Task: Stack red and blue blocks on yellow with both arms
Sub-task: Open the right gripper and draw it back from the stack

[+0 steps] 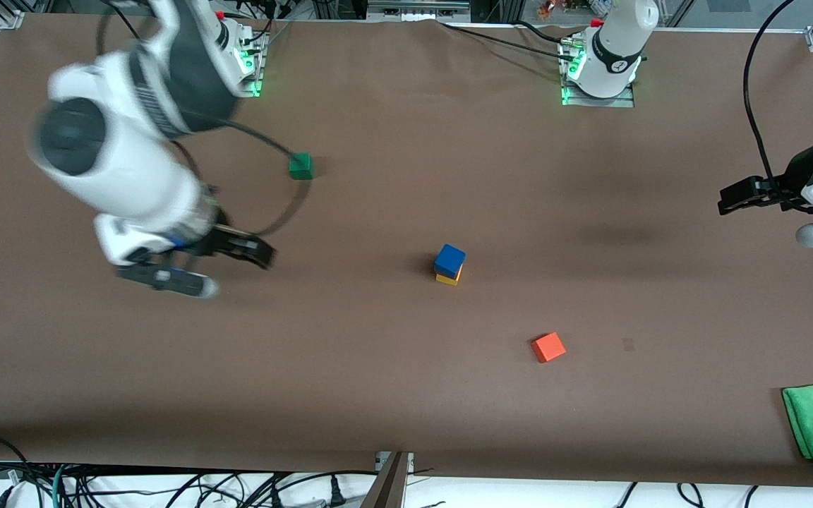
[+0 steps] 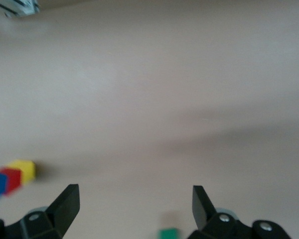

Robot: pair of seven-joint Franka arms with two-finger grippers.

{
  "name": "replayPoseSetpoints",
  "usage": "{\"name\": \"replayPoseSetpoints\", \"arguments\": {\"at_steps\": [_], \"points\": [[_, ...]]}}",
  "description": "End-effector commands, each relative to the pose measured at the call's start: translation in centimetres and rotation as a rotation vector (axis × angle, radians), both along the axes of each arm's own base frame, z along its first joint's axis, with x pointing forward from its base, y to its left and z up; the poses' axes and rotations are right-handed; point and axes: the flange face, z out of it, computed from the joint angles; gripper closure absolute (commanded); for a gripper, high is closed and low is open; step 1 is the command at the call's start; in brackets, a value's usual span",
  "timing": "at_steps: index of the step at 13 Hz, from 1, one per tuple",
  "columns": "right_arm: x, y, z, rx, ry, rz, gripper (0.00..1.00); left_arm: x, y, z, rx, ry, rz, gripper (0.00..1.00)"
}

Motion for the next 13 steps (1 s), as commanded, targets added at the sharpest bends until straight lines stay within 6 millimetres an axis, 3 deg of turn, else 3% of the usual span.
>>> {"name": "replayPoseSetpoints", "arguments": {"at_steps": [1, 3, 5, 9, 13], "points": [[-5.6, -7.6, 3.9, 0.036, 0.024, 0.128, 0.0, 0.0, 0.1, 0.5, -0.021, -0.01, -0.01, 0.0], [-9.1, -11.5, 5.7, 0.019, 0.004, 0.138, 0.0, 0.0, 0.0, 0.6, -0.019, -0.012, -0.01, 0.0], [-11.2, -12.7, 5.8, -0.021, -0.019, 0.144, 0.0, 0.0, 0.0, 0.6, -0.019, -0.013, -0.008, 0.0], [-10.4, -12.0, 6.9, -0.063, -0.043, 0.217, 0.0, 0.0, 0.0, 0.6, -0.019, -0.013, -0.008, 0.0], [-9.6, -12.2, 6.6, -0.065, -0.041, 0.217, 0.0, 0.3, 0.0, 0.9, -0.021, -0.023, -0.008, 0.0]]}}
